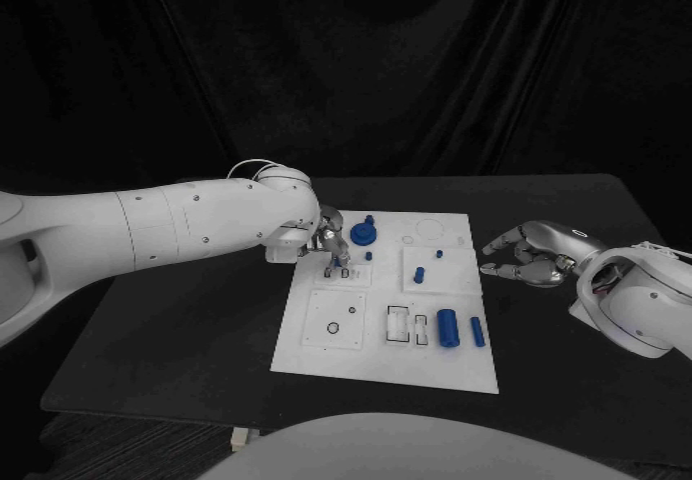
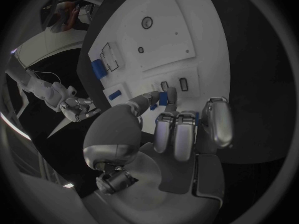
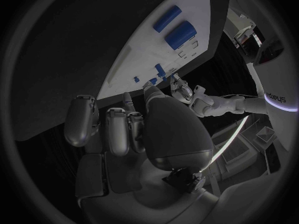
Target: Assemble the parts on the task board
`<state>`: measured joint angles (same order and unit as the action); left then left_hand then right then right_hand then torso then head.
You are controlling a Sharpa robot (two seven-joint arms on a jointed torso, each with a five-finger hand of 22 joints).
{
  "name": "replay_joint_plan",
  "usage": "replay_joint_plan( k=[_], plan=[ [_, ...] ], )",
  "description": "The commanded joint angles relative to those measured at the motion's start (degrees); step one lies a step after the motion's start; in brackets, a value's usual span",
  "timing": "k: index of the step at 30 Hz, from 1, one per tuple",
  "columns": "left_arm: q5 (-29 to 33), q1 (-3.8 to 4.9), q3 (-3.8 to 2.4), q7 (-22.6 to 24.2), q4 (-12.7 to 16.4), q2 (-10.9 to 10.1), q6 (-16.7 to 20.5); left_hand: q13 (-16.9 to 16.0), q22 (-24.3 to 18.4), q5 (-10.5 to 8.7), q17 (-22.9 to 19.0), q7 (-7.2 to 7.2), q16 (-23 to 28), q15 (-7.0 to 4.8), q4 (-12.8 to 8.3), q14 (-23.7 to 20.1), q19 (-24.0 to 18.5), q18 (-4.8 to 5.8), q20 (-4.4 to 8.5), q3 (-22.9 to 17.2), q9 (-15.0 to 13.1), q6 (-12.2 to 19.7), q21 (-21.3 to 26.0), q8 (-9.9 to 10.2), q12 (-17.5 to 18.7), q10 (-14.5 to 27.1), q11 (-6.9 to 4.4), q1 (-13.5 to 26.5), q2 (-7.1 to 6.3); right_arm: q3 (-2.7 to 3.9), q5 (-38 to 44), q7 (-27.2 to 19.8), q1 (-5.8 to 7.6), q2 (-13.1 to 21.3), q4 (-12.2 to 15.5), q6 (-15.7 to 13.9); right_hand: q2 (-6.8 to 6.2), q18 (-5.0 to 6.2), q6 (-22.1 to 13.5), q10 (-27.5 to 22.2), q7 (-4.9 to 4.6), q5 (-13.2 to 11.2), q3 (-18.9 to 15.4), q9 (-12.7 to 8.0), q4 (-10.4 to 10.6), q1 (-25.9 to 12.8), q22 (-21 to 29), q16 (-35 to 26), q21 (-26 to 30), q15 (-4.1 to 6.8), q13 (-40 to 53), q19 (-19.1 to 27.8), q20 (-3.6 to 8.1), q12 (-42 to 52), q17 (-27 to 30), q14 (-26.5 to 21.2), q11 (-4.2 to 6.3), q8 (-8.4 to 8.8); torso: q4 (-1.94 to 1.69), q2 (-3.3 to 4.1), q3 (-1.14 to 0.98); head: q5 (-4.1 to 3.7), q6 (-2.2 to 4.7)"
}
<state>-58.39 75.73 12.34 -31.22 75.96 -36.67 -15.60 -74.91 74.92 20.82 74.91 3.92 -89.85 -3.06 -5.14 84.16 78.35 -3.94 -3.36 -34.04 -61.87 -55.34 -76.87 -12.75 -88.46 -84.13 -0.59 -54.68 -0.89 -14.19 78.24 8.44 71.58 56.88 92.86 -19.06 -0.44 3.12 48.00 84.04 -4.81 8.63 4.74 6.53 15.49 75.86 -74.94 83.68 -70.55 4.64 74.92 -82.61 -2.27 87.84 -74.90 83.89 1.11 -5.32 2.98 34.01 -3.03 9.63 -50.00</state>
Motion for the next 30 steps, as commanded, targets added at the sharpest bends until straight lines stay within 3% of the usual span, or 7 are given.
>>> replay_joint_plan(
  k=[1,30],
  plan=[
    [0.30,0.00,-0.05,0.61,-0.52,0.57,-0.86,-13.71,5.75,-0.23,15.09,-0.97,-0.15,-0.34,-0.19,5.84,0.18,-0.13,0.27,-0.55,0.06,-1.20,0.22,0.17,0.22,-4.39,-0.33,0.50,0.08,0.02,0.13,0.87,-0.14,-0.06,0.01,0.43,0.13,0.97,0.49,3.96,0.05,0.30,-0.12,-0.09,-0.24,0.24,-9.56,-0.09,0.24,-0.43,12.70,0.48,0.04,-0.20,-7.50,4.33,-0.41,0.19,-0.03,0.02,-0.02,-0.19,0.00],
    [0.30,-0.37,-0.05,-0.75,-2.21,2.03,-4.00,-13.82,6.03,-1.01,15.09,-1.00,-0.15,-0.32,-0.85,5.84,0.44,-0.08,0.25,-2.00,0.42,-1.29,0.15,0.65,0.10,-4.50,-0.35,1.95,-0.36,0.02,0.13,0.86,-0.17,-0.15,-0.11,0.68,0.15,1.01,0.52,3.94,0.03,0.38,-0.11,-0.12,-0.30,0.34,-9.51,-0.19,0.44,-0.44,12.66,0.55,0.03,-0.23,-7.39,4.30,-0.41,0.22,-0.06,-0.06,-0.01,0.04,0.00]
  ],
)
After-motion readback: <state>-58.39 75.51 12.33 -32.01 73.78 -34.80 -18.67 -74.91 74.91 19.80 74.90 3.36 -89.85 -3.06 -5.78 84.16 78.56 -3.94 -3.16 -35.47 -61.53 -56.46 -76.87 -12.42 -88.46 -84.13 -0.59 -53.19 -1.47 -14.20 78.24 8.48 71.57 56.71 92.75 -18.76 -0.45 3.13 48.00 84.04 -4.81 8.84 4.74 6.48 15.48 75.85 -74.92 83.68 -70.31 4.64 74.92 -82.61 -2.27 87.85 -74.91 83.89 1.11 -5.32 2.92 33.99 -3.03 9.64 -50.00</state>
